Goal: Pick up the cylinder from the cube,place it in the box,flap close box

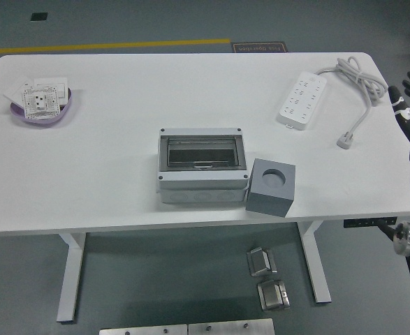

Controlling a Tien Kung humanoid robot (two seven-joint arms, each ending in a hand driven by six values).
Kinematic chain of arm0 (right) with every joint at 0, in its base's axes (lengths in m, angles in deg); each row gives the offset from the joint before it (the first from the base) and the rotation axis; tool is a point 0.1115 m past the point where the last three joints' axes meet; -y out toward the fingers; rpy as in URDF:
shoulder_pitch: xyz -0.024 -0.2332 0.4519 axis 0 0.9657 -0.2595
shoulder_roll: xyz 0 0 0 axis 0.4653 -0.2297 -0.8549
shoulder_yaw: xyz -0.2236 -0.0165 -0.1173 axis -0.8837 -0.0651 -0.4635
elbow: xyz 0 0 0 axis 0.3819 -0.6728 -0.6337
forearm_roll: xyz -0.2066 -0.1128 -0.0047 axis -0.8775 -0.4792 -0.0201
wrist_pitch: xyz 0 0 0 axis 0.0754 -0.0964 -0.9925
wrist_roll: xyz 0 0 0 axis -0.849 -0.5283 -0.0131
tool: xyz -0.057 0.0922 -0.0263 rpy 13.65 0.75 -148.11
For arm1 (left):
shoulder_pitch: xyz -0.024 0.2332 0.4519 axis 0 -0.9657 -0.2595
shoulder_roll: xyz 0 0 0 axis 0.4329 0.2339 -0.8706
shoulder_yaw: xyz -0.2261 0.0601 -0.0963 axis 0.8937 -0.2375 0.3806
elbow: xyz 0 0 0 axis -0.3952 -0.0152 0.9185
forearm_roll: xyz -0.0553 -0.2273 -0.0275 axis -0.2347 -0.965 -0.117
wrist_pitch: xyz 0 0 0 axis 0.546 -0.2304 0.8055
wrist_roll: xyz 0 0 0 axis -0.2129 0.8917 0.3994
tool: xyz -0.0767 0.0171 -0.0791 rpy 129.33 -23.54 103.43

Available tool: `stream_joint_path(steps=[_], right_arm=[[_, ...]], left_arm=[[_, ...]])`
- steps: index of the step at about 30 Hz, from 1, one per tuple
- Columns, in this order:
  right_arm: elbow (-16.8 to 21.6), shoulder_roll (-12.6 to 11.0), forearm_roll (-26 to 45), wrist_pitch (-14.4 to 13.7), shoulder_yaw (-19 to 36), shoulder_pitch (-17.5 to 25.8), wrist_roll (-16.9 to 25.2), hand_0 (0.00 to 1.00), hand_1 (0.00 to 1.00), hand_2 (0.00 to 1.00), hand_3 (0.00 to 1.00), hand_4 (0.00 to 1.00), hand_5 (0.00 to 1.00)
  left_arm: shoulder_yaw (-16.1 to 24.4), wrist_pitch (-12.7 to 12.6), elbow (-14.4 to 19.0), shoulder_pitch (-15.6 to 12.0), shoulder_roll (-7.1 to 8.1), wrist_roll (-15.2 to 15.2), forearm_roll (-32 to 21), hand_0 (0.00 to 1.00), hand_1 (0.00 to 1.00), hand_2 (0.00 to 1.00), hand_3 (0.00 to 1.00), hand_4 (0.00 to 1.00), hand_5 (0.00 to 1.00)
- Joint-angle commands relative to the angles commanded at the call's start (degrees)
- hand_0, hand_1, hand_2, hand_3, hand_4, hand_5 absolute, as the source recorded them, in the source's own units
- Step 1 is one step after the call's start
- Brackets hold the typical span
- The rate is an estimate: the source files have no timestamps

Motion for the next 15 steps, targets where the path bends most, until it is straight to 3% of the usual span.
stream_joint_path(steps=[15], right_arm=[[0.4, 0.1, -0.7, -0.5, 0.4, 0.0, -0.2, 0.817, 0.76, 0.762, 0.731, 0.998, 0.435]], left_arm=[[0.1, -0.1, 0.0, 0.1, 0.1, 0.0, -0.1, 0.677, 0.691, 0.591, 0.688, 0.435, 0.015]])
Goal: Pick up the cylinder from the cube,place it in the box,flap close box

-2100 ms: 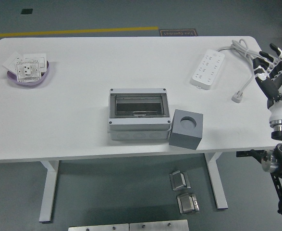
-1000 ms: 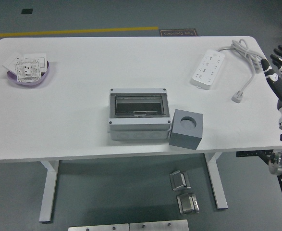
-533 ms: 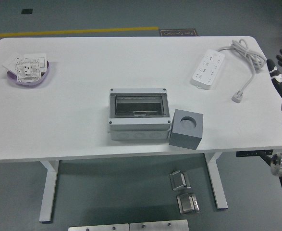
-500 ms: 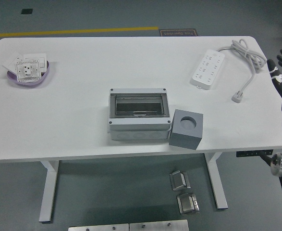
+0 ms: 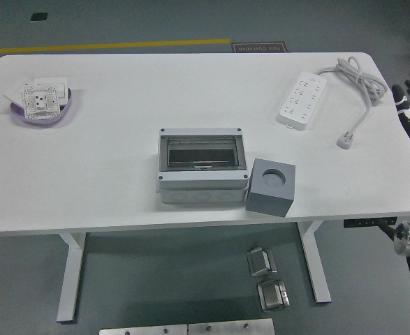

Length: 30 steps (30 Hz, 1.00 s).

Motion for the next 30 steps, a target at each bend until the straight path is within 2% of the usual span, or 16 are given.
stream_joint_path(steps=[30], right_arm=[[-0.4, 0.2, -0.3, -0.1, -0.3, -0.3, -0.6, 0.811, 0.752, 0.754, 0.717, 0.986, 0.438]], left_arm=[[-0.6, -0.1, 0.0, 0.2, 0.37, 0.2, -0.5, 0.676, 0.691, 0.595, 0.697, 0.454, 0.01]])
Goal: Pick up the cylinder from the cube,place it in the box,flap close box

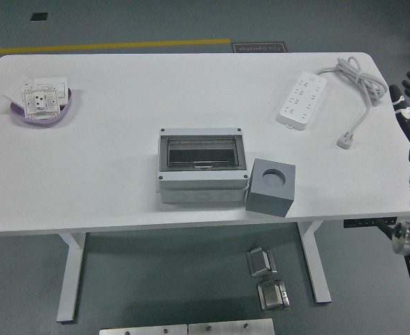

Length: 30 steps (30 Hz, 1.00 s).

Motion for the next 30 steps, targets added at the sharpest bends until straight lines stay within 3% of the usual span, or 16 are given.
stream_joint_path(steps=[20, 30], right_arm=[[-0.1, -0.2, -0.3, -0.2, -0.7, -0.2, -0.2, 0.809, 0.748, 0.75, 0.714, 0.979, 0.442], [0.2, 0.1, -0.2, -0.3, 0.0, 0.3, 0.1, 0.809, 0.746, 0.746, 0.712, 0.972, 0.439]], left_arm=[[0.1, 0.0, 0.0, 0.0, 0.76, 0.2, 0.4, 0.676, 0.691, 0.595, 0.7, 0.458, 0.007], [0.4, -0.1, 0.0, -0.3, 0.3, 0.1, 0.3, 0.676, 0.691, 0.596, 0.704, 0.463, 0.002]])
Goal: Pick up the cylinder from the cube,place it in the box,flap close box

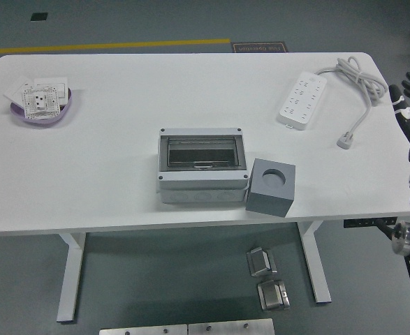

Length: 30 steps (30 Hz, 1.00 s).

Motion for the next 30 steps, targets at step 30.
stream_joint_path(steps=[30], right_arm=[[-1.5, -0.5, 0.9, 0.4, -1.1, -1.0, -0.2, 0.807, 0.743, 0.741, 0.711, 0.963, 0.441]], left_arm=[[4.1, 0.2, 0.0, -0.4, -0.65, 0.4, 3.7, 0.676, 0.691, 0.598, 0.712, 0.478, 0.002]])
